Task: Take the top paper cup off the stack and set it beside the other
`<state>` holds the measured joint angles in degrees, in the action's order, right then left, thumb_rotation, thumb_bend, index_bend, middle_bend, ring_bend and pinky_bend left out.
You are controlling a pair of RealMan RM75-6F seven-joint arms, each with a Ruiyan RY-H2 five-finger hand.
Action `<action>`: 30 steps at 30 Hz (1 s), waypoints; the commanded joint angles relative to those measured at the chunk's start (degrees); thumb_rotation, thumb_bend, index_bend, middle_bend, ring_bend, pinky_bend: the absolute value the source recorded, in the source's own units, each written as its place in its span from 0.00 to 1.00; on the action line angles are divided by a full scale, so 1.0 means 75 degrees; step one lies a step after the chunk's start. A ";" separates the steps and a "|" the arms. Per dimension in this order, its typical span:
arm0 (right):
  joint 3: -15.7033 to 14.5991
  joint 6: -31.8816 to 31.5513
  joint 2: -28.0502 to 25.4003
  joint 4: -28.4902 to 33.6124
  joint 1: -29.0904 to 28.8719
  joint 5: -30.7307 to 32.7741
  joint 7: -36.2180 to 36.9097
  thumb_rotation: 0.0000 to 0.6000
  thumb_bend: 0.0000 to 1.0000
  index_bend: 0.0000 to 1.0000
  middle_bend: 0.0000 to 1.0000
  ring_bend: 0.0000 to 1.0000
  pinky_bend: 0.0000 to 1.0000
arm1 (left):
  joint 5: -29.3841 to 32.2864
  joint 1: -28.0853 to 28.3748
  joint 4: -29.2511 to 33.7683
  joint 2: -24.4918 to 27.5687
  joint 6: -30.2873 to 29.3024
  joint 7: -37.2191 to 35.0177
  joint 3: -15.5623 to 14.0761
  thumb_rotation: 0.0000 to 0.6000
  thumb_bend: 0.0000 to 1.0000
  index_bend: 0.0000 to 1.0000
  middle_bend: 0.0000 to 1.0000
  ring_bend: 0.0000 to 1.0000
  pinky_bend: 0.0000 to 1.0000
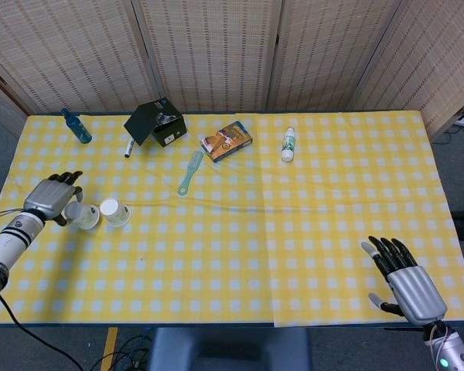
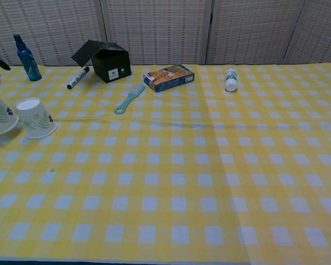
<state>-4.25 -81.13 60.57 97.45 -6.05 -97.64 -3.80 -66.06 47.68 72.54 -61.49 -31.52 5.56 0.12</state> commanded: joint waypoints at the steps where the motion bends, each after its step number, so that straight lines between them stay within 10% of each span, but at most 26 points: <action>1: 0.0013 0.0041 0.0009 0.0008 -0.0017 0.0041 -0.0032 1.00 0.21 0.00 0.00 0.00 0.00 | -0.0185 0.0009 -0.0206 -0.0105 0.0085 -0.0198 0.0061 1.00 0.29 0.46 0.00 0.00 0.15; 19: 0.0122 0.0159 0.0075 0.0043 -0.0049 0.0313 -0.0176 1.00 0.21 0.00 0.00 0.00 0.00 | -0.1142 0.0081 -0.1658 -0.1008 0.0544 -0.1323 0.0057 1.00 0.29 0.45 0.00 0.00 0.15; 30: 0.0133 0.0129 0.0052 0.0040 -0.0051 0.0313 -0.0133 1.00 0.21 0.00 0.00 0.00 0.00 | -0.1628 0.0089 -0.1450 -0.0648 0.0317 -0.1978 0.0124 1.00 0.29 0.01 0.00 0.00 0.15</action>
<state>-3.24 -80.11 60.99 97.76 -6.45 -95.23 -4.85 -77.88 48.29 60.37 -67.58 -28.80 -9.05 0.88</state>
